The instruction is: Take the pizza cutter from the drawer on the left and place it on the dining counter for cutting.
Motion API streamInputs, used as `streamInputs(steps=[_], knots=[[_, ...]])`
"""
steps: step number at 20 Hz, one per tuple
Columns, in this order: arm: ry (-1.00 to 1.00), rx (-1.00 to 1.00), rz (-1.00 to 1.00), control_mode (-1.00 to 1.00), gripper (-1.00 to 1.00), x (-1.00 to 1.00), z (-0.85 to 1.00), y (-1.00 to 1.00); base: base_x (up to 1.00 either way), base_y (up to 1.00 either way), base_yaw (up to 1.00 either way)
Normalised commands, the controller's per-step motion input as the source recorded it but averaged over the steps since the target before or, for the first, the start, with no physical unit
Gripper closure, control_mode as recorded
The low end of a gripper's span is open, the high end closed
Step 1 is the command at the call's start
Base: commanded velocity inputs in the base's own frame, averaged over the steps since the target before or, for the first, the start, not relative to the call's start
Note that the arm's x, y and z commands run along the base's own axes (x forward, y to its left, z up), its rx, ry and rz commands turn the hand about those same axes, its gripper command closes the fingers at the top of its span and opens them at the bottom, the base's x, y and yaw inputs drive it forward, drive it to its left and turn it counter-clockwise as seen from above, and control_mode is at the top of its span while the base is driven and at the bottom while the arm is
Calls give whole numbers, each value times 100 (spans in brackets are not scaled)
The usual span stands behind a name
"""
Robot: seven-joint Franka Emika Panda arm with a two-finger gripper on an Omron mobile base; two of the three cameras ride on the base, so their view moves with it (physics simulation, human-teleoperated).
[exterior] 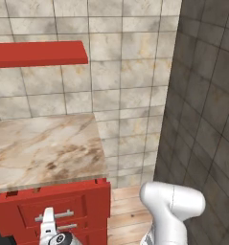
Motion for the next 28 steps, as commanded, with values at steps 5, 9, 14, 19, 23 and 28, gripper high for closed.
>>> streamInputs(steps=[5, 9, 14, 19, 23, 28], knots=[[0, 0, 0, -100, 100, -83, -9, 2, 0, 0, 0], [0, 0, 0, -100, 100, -73, -8, 2, 0, 0, 0], [0, 0, 0, -100, 100, -73, -7, 1, 0, 0, 0], [0, 0, 0, -100, 100, -74, -7, 0, 0, 0, 0], [0, 0, 0, -100, 100, -73, -7, 0, 0, 0, 0], [0, 0, 0, -100, 100, -74, -7, 0, 0, 0, 0]])
